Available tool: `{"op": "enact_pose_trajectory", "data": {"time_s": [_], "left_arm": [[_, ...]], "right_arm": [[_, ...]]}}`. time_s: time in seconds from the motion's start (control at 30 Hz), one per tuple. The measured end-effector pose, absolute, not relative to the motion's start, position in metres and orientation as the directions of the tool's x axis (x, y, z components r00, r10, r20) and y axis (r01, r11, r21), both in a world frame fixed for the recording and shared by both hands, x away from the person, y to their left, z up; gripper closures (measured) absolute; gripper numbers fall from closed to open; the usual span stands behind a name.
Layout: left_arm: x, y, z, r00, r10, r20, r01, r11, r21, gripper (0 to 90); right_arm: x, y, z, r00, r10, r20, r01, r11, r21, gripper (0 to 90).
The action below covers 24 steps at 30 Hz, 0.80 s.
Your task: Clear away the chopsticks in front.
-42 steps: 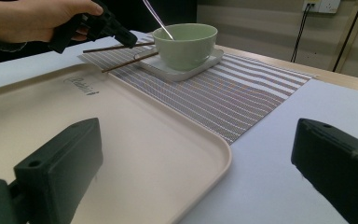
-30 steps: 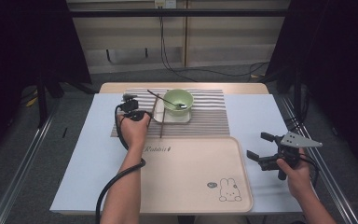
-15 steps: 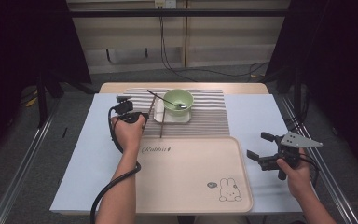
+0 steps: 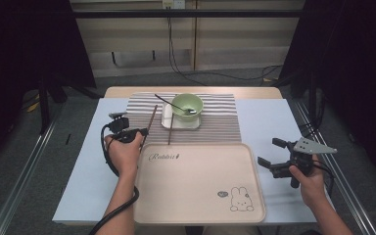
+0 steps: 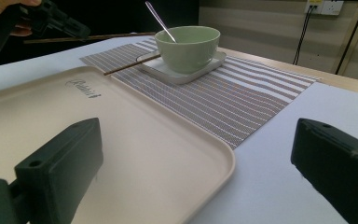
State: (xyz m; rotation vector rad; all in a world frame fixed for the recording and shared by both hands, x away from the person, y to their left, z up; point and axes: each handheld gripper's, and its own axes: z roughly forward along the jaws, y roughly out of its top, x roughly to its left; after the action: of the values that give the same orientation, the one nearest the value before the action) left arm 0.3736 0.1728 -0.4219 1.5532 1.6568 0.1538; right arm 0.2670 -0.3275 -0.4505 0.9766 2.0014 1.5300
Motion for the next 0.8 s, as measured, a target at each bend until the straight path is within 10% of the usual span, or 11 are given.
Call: {"op": "enact_pose_trajectory", "data": {"time_s": [0.8], "left_arm": [[0.312, 0.177, -0.435, 0.104, 0.879, -0.465, 0.760, 0.232, 0.607, 86.0]], "right_arm": [[0.267, -0.327, -0.450, -0.663, 0.746, 0.062, 0.262, 0.153, 0.953, 1.6]]}}
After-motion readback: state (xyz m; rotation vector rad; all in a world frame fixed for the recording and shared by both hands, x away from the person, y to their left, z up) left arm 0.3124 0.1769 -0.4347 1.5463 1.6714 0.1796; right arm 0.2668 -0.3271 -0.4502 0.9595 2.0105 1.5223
